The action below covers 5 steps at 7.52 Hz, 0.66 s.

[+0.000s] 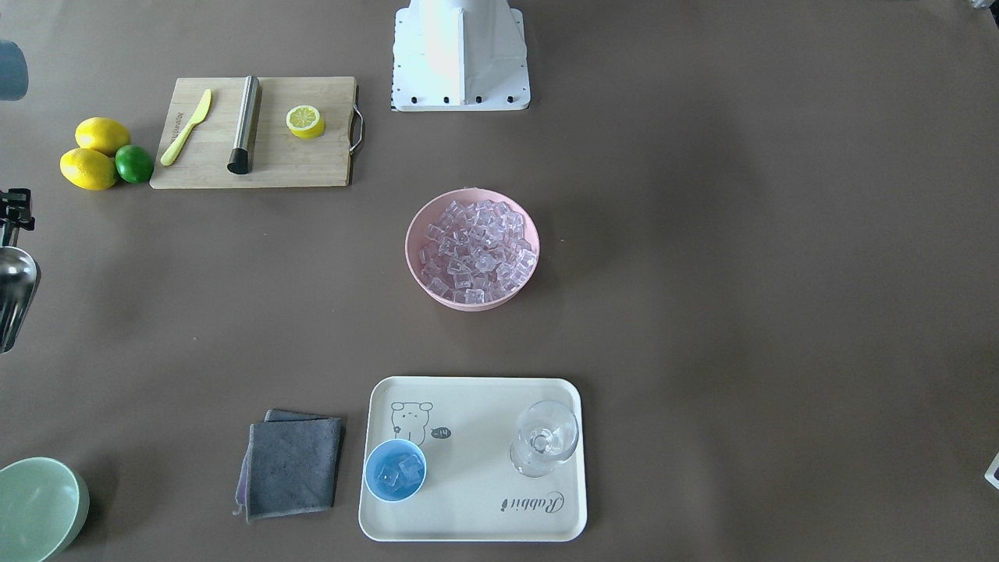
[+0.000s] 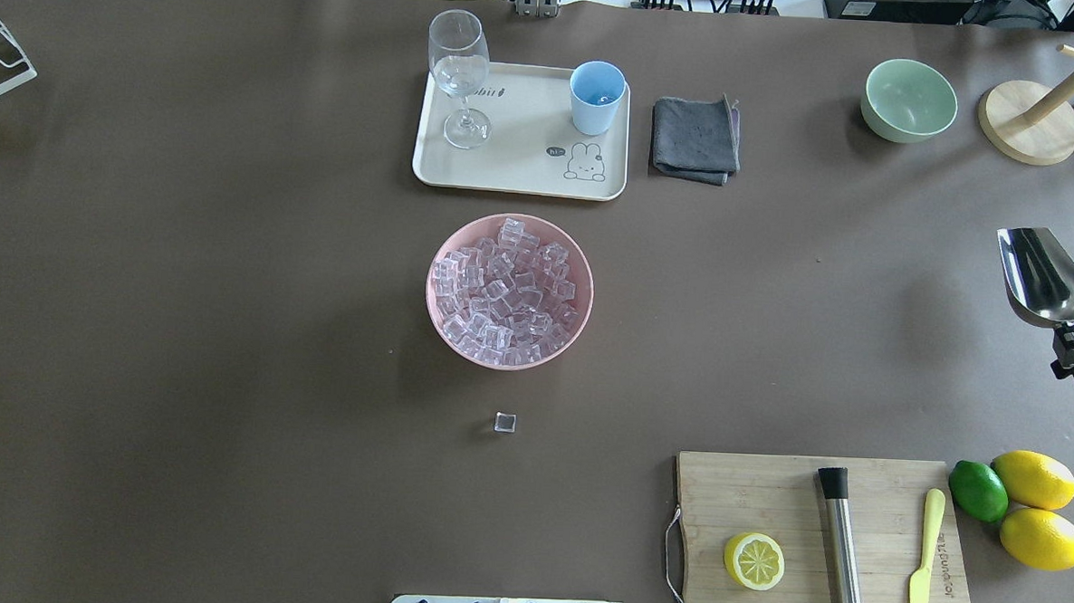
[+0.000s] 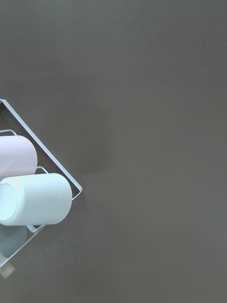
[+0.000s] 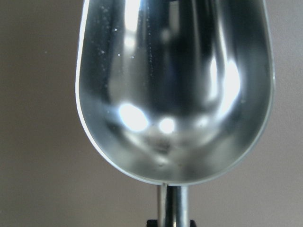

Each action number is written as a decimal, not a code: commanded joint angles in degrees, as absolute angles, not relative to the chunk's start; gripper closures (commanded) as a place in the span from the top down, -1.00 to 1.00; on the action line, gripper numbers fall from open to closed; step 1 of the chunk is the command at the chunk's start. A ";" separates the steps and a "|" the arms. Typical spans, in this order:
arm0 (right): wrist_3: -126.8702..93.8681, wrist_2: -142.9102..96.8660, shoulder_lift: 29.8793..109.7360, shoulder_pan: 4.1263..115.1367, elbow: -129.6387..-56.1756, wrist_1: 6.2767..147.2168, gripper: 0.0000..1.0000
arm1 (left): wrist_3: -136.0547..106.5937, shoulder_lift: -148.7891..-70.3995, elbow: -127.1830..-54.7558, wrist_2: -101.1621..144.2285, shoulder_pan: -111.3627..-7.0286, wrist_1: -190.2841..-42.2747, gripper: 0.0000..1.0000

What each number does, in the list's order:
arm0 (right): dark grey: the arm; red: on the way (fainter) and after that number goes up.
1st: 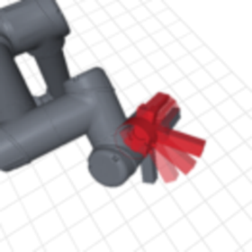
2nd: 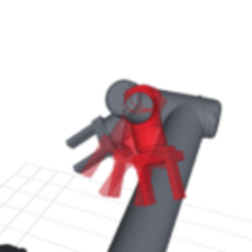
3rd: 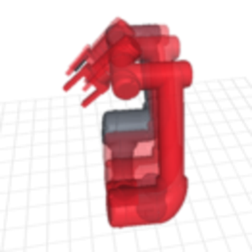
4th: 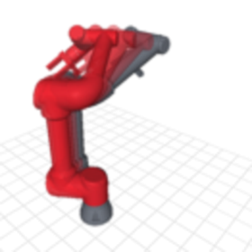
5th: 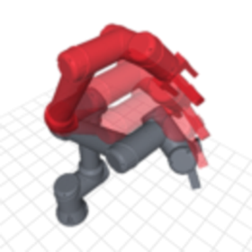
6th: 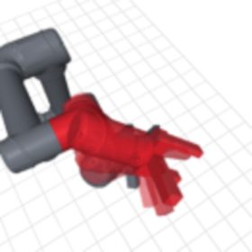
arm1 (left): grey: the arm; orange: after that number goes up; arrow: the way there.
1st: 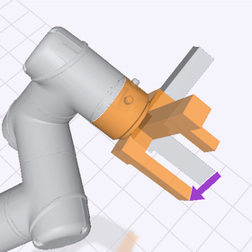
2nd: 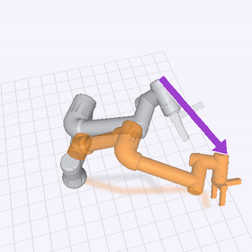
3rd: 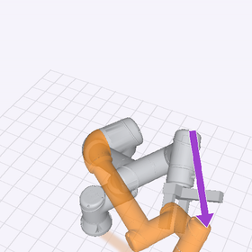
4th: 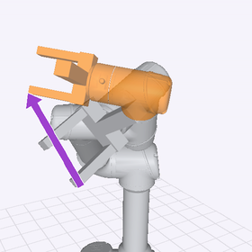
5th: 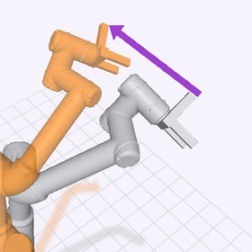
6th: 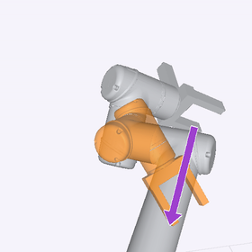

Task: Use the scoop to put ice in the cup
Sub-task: 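Lower the scoop onto the table and open the right gripper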

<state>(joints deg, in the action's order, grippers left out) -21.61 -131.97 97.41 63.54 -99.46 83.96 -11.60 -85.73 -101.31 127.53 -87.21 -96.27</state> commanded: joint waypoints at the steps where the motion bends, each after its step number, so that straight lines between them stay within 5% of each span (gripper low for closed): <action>1: -21.71 -133.50 97.38 63.98 -97.83 82.01 -1.00 | -11.60 -86.31 -100.99 127.44 -85.96 -96.24 0.98; 3: -21.53 -134.30 97.38 64.86 -96.77 81.57 -1.00 | -11.60 -86.48 -100.81 127.53 -85.96 -96.24 0.98; 4: -21.79 -134.30 97.47 65.56 -96.59 81.56 -0.55 | -11.60 -86.48 -100.64 127.53 -85.96 -96.15 0.98; 5: -21.80 -134.30 97.38 65.91 -95.72 81.56 0.13 | -11.60 -86.48 -100.63 127.53 -85.96 -96.15 0.98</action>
<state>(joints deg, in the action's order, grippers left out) -21.68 -134.23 97.41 65.14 -96.79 81.65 -11.60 -86.45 -100.74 127.53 -85.99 -96.20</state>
